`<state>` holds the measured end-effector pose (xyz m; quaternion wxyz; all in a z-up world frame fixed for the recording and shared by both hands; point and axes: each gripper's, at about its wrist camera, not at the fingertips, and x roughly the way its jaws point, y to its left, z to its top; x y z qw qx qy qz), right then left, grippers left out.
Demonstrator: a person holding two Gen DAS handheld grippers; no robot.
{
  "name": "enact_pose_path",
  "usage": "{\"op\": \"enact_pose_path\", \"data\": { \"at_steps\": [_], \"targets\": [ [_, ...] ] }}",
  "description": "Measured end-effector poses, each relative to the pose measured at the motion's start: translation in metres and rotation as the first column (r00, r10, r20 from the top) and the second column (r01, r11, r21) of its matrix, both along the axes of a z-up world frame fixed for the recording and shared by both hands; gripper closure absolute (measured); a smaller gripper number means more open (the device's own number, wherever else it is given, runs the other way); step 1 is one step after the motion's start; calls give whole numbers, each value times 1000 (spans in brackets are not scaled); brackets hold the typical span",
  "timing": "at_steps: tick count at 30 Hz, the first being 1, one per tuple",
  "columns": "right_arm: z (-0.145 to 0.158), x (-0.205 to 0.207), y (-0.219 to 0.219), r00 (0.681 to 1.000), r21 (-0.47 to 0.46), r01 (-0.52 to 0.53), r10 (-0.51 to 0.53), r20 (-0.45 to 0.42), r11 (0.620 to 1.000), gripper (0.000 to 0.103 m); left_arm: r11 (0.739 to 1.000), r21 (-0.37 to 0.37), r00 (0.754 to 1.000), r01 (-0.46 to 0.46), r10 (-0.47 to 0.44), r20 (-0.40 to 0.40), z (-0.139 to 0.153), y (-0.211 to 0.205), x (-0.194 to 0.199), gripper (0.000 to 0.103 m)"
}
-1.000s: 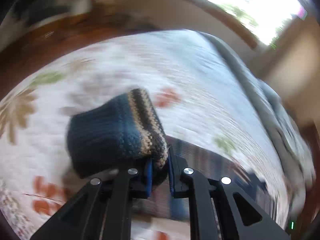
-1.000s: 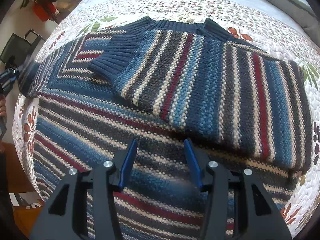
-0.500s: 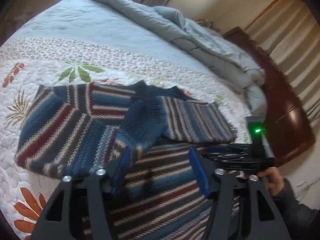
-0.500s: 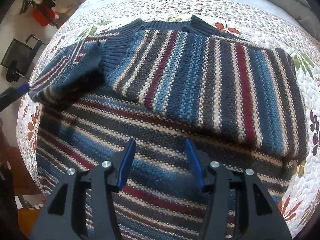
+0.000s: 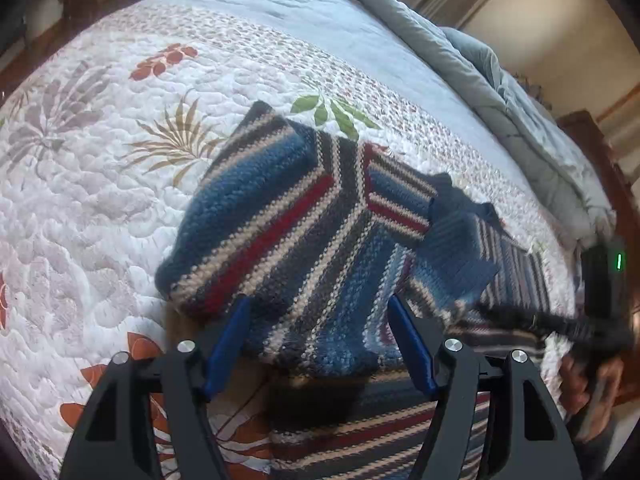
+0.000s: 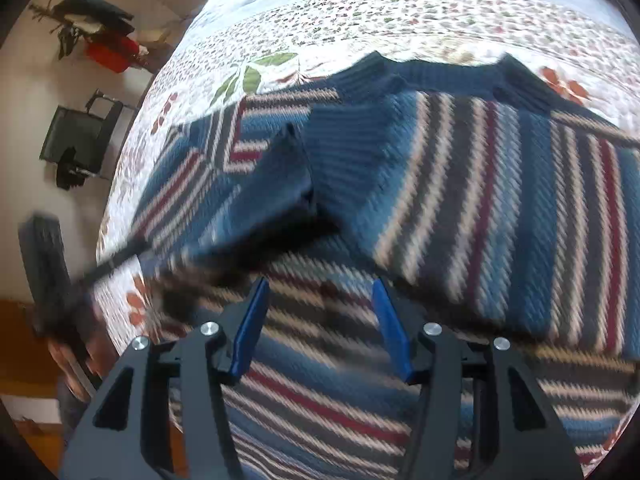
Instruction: Fold small clothes
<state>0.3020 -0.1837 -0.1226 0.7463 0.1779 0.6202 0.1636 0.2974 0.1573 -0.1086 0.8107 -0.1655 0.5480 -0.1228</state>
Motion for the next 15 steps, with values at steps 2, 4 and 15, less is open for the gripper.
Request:
{"op": "enact_pose_path", "data": {
  "at_steps": [2,4,15],
  "targets": [
    [-2,14,2,999,-3,26,-26,-22,1000,49,1000,14,1000,7,-7,11,1,-3,0,32],
    [2,23,2,999,18,46,-45,-21,999,48,1000,9,1000,11,-11,12,0,-4,1,31],
    [-27,50,38,995,-22,-50,48,-85,999,93,999,39,1000,9,-9,7,3,-16,3,29]
  ]
}}
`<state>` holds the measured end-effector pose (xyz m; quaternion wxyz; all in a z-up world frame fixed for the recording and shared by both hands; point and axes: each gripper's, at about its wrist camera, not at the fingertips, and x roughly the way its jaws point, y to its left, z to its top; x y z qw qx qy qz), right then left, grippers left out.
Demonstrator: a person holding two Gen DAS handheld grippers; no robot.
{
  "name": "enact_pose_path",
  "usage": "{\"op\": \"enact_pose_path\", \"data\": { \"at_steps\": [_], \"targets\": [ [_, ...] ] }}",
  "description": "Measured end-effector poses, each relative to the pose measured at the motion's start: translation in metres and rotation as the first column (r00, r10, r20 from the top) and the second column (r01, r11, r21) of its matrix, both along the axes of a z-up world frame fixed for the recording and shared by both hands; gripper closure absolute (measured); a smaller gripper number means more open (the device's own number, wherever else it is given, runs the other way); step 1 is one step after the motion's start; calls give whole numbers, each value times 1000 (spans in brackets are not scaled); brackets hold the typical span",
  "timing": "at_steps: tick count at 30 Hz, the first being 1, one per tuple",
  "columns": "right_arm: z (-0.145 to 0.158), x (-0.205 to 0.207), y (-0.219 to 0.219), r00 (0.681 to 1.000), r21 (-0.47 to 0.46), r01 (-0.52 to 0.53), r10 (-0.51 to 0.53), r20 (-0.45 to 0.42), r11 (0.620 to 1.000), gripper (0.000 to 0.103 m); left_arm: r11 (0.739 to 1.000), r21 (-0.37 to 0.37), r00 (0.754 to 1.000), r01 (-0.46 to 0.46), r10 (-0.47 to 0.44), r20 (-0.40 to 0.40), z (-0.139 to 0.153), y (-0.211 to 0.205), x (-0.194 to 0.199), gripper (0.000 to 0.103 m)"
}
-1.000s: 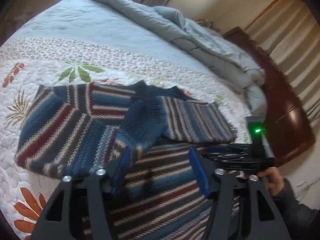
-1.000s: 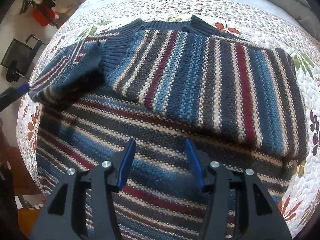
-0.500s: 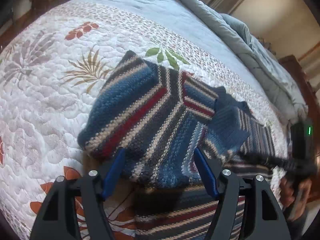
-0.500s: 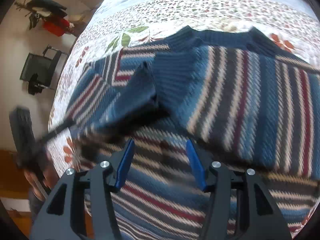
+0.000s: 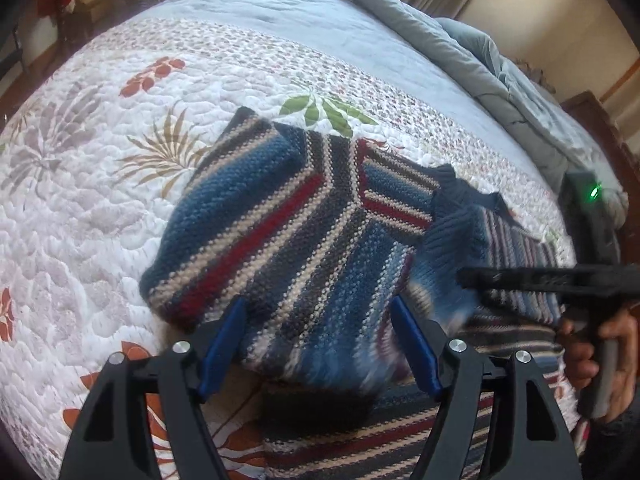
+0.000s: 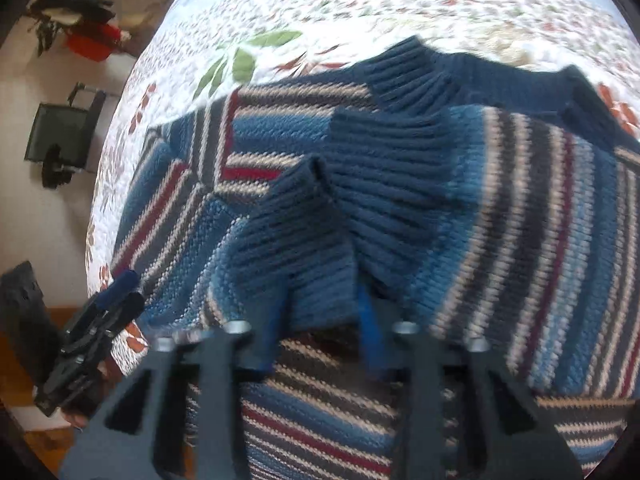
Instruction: Fold small clothes
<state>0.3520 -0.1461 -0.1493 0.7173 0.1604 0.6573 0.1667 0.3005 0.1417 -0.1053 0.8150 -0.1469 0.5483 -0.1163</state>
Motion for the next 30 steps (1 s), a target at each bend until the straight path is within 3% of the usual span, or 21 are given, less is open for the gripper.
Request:
{"op": "enact_pose_path", "data": {
  "at_steps": [2,6,10,13,16,20,23,24,25,30],
  "targets": [
    [6,-4,2,999,22,-28,27,32,999,93,999,-37,1000,-23,23,-7,4,5,0,29],
    [54,-18,-24,981,48,-27,17,192,998,94,994,-80,997,-68,70,27,18,13,-3,29],
    [106,-49,-79,934,12,-1,-3,357,1000,94,991,-106,995,-76,83,62,29,8,-5,28],
    [124,-81,-131,893,-51,68,-38,448,996,94,994,-96,997,-44,49,57,28,-9,-3,28],
    [104,-96,-179,900,-104,163,-104,423,981,90,997,-78,1000,-8,10,28,18,-32,-1,28],
    [43,-89,-224,936,-220,260,-190,297,940,78,999,-39,999,24,-25,-31,-2,-62,4,28],
    [26,-92,-247,932,-135,298,-257,257,945,68,999,-6,998,52,-52,-32,-4,-76,5,28],
    [25,-93,-249,929,-87,301,-272,250,950,57,998,19,998,63,-62,-23,-3,-79,6,28],
    [25,-91,-249,928,-68,301,-276,250,951,53,997,34,998,67,-67,-17,-2,-81,7,28],
    [19,-58,-238,942,-56,278,-261,213,959,51,997,35,998,70,-69,-12,1,-90,20,28]
  ]
}}
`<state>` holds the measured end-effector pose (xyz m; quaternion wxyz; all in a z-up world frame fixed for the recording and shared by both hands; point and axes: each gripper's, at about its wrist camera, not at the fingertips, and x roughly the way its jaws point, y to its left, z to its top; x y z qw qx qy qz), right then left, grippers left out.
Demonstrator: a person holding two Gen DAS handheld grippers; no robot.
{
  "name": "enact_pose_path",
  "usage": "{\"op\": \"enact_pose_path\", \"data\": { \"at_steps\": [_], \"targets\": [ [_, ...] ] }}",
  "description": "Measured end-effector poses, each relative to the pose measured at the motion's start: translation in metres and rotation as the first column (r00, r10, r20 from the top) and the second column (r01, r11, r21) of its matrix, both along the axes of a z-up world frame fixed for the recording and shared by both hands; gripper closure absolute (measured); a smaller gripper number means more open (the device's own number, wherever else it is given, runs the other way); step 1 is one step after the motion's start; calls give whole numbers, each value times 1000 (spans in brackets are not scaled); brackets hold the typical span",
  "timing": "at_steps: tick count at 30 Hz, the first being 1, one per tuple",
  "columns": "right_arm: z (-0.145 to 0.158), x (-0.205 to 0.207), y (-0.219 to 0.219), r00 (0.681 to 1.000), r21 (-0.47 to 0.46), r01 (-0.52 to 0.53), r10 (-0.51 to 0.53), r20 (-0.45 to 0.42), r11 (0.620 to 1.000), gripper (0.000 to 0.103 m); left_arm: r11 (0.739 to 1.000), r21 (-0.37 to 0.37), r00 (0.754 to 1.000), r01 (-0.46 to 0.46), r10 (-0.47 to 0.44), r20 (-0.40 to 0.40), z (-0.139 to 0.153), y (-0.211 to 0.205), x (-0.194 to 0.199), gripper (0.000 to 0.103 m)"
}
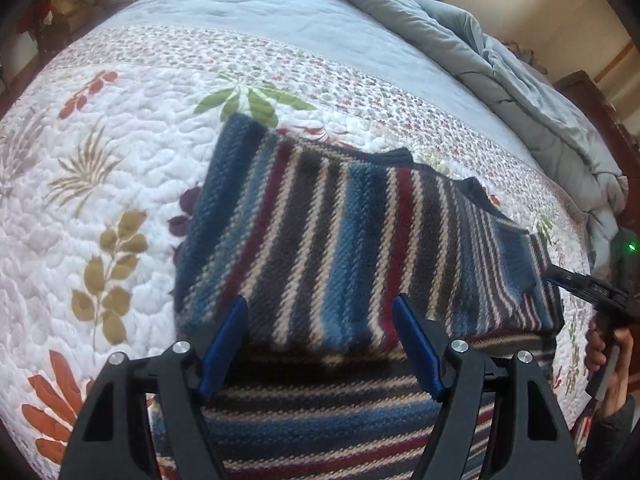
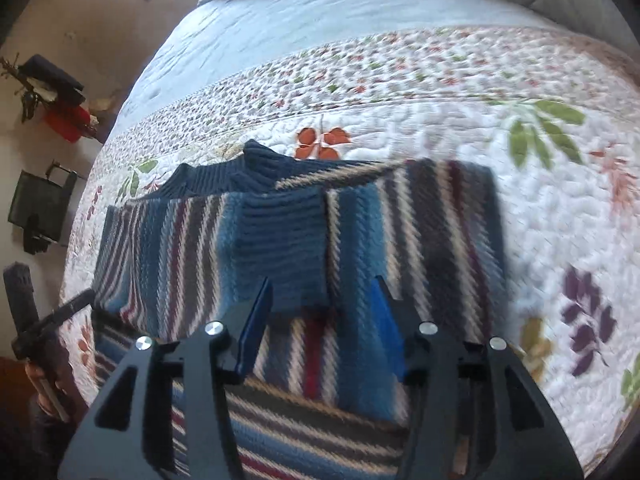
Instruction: Fold small clothes
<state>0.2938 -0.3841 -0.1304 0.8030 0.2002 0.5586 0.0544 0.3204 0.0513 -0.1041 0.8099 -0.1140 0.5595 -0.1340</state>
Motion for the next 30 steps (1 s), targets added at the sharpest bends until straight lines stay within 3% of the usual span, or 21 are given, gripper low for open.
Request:
{"op": "enact_pose_path", "data": {
  "at_steps": [3,6,8,9,10,11,14,18,20,22,25,30],
  "targets": [
    [-14,27,2,999,90,12,-9,-38,996,51,1000,2,1000,15,-15,25,3,-9,9,28],
    [-27,46,12,998,100,2,5,-65,995,50,999,3,999,34,-34,36,1,-20,24,28],
    [-34,55,19,996,74,-11,18,-84,997,60,1000,11,999,28,-28,36,-5,-24,36,28],
    [-34,56,21,997,44,-22,26,-79,999,80,1000,6,999,17,-17,27,-9,-26,44,28],
    [-32,56,24,997,33,-33,36,-70,999,88,1000,-1,1000,8,-8,15,-13,-27,49,28],
    [-30,56,25,997,47,-44,46,-54,998,90,1000,2,1000,1,-1,5,-17,-28,52,28],
    [0,43,26,994,57,-86,82,66,995,91,992,119,999,-33,36,-22,-34,-35,59,28],
    [36,11,8,977,107,-72,48,207,992,92,990,135,999,-40,39,11,-39,-41,55,27],
    [38,0,-2,974,129,-53,23,225,990,92,990,144,1000,-11,8,23,-39,-44,51,27],
    [16,-1,-5,992,71,-7,-2,127,997,92,986,166,1000,13,-17,20,-39,-47,48,26],
    [-36,10,-2,999,58,22,-20,-32,998,91,984,179,1000,11,-12,6,-38,-50,44,27],
    [-26,7,9,1000,-5,7,-7,18,1000,91,992,128,1000,13,-11,-18,-27,-40,33,27]
  ]
}}
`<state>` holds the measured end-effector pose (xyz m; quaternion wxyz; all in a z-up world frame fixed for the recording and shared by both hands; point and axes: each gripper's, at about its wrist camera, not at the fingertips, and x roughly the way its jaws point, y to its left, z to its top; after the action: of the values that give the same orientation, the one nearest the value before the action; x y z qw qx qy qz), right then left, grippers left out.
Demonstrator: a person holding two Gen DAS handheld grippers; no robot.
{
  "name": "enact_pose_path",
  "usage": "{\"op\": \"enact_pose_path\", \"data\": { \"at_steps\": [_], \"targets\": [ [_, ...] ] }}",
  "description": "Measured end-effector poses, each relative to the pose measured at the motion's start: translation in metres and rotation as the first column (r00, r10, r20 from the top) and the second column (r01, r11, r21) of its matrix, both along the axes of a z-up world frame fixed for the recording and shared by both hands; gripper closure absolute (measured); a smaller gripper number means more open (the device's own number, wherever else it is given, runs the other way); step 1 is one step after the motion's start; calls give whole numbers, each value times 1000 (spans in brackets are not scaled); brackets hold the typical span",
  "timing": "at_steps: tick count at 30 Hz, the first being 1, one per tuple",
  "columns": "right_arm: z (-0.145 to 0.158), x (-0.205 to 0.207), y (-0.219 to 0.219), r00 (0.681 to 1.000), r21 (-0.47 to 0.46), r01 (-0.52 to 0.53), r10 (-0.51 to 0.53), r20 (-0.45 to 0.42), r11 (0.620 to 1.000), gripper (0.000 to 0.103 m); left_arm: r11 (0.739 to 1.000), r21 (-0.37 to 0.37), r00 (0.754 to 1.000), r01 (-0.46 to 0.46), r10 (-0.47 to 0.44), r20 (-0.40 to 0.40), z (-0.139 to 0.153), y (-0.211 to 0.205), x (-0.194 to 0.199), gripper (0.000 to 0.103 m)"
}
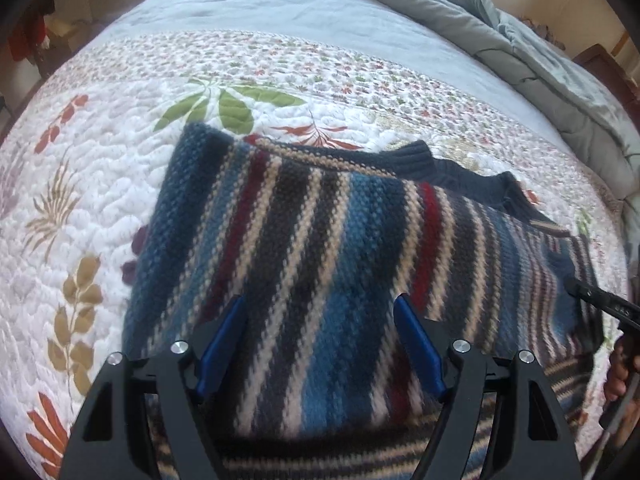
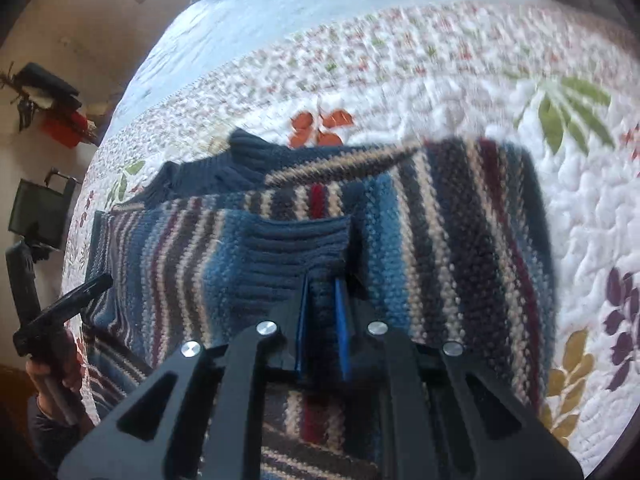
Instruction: Fold small clothes
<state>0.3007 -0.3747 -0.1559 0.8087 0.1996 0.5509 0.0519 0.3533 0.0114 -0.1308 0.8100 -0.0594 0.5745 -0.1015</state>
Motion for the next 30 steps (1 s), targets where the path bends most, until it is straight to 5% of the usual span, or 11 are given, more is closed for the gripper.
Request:
{"op": "enact_pose_path", "data": {
  "at_steps": [9,14,20,23,26,30],
  "targets": [
    [38,-1,18,997,18,-19,17,74,1000,91,996,-84,1000,-14,15,6,10,20,-30,27],
    [73,-2,80,979,170,-170,147,142,971,92,991,-122,997,-59,64,39,32,51,-46,27],
    [93,-20,227,862,261,-502,454,224,824,90,975,-108,975,-194,203,85,48,119,-50,26],
    [75,-33,272,807,290,-589,564,173,754,64,955,-120,957,-271,281,73,45,148,-48,27],
    [77,-29,256,828,245,-561,527,192,791,63,946,-130,950,-295,306,68,41,162,-49,27],
    [78,-1,176,942,144,-316,291,168,938,63,961,-128,966,-244,253,57,34,151,-52,27]
  ]
}}
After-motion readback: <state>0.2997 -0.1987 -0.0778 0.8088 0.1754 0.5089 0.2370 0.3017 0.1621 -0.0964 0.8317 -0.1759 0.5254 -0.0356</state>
